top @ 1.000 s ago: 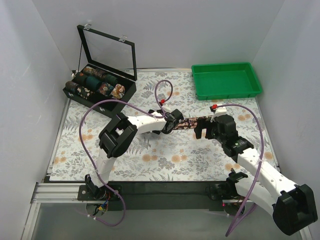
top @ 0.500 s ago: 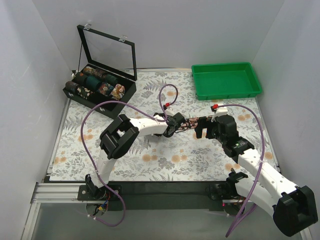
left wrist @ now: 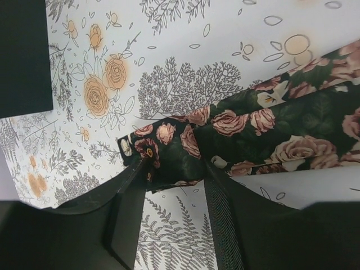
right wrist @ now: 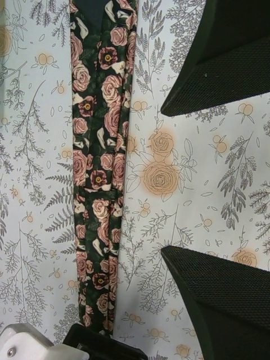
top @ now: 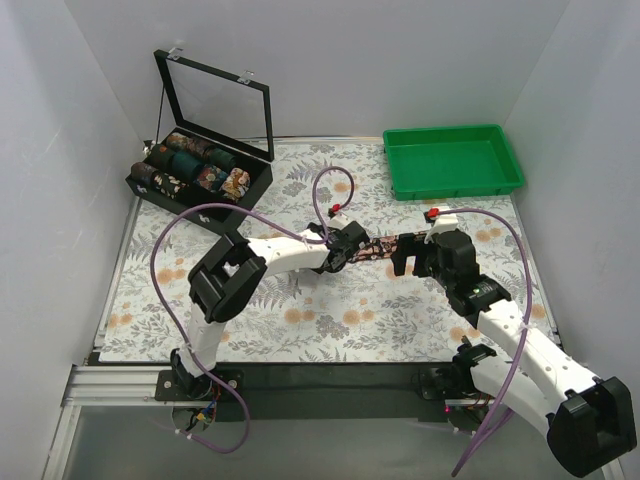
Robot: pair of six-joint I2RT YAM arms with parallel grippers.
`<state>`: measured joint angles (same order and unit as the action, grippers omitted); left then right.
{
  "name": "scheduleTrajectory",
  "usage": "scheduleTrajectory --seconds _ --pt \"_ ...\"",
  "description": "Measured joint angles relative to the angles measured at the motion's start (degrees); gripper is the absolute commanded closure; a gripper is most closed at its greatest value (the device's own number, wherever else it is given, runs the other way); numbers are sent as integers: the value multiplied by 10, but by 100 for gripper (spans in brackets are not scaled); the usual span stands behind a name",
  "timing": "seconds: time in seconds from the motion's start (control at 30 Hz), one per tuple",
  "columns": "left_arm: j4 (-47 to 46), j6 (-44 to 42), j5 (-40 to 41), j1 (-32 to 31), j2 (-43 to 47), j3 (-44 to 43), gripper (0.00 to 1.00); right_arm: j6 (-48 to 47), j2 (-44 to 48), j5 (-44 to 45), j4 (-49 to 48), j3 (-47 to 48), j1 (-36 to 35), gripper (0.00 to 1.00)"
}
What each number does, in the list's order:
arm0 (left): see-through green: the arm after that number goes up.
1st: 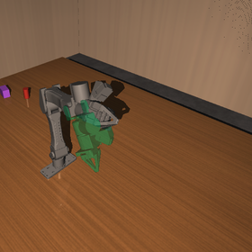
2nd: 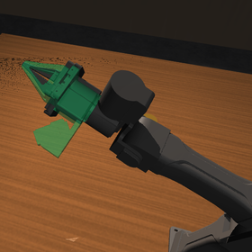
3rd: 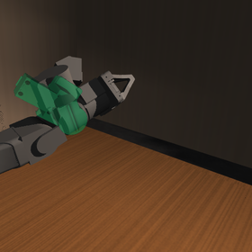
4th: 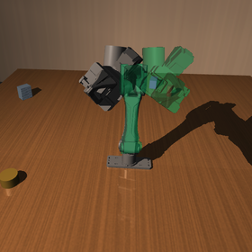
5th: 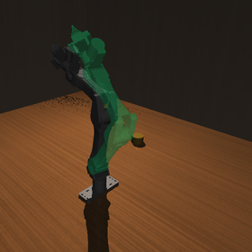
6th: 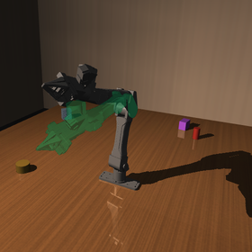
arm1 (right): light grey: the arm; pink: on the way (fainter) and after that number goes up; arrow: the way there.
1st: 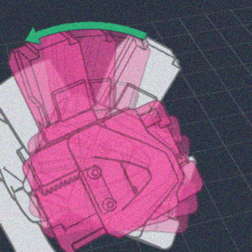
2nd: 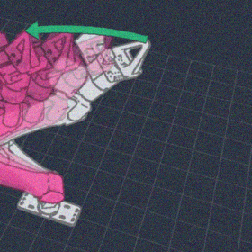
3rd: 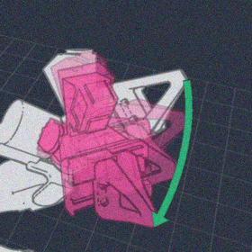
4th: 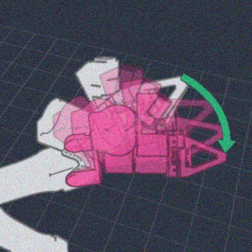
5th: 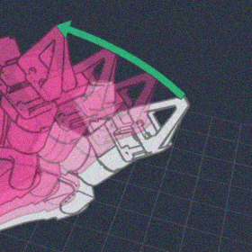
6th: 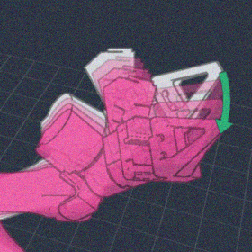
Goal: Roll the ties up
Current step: Roll the tie
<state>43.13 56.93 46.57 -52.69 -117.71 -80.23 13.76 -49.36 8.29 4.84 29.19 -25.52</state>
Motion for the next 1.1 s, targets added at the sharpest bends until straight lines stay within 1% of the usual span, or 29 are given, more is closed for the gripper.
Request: scheduleTrajectory --seconds 0.27,0.43,0.5,0.53,0.63,0.7,0.8,0.97,1.03,1.1 --pt "-17 -6 -42 0 53 1 51 0 2 -4 3 4 0 14" --pt "-34 -1 -82 0 87 10 49 0 -8 -25 4 21 0 15" --pt "-44 7 -100 0 110 28 47 0 -24 -43 0 33 0 17" --pt "-47 12 -107 0 124 38 44 0 -36 -56 -2 39 0 17" --pt "-60 36 -137 5 174 71 39 12 -85 -103 -13 64 0 20" --pt "-68 53 -161 17 210 94 39 24 -124 -137 -34 75 0 23" --pt "-86 81 -211 66 272 137 39 48 -187 -186 -71 89 -2 25" --pt "-131 120 -296 204 372 231 40 91 -294 -232 -125 130 -27 29" --pt "-143 131 -321 242 396 262 40 110 -332 -245 -149 152 -41 32" --pt "-152 141 -343 261 412 285 40 132 -375 -256 -178 178 -56 35"
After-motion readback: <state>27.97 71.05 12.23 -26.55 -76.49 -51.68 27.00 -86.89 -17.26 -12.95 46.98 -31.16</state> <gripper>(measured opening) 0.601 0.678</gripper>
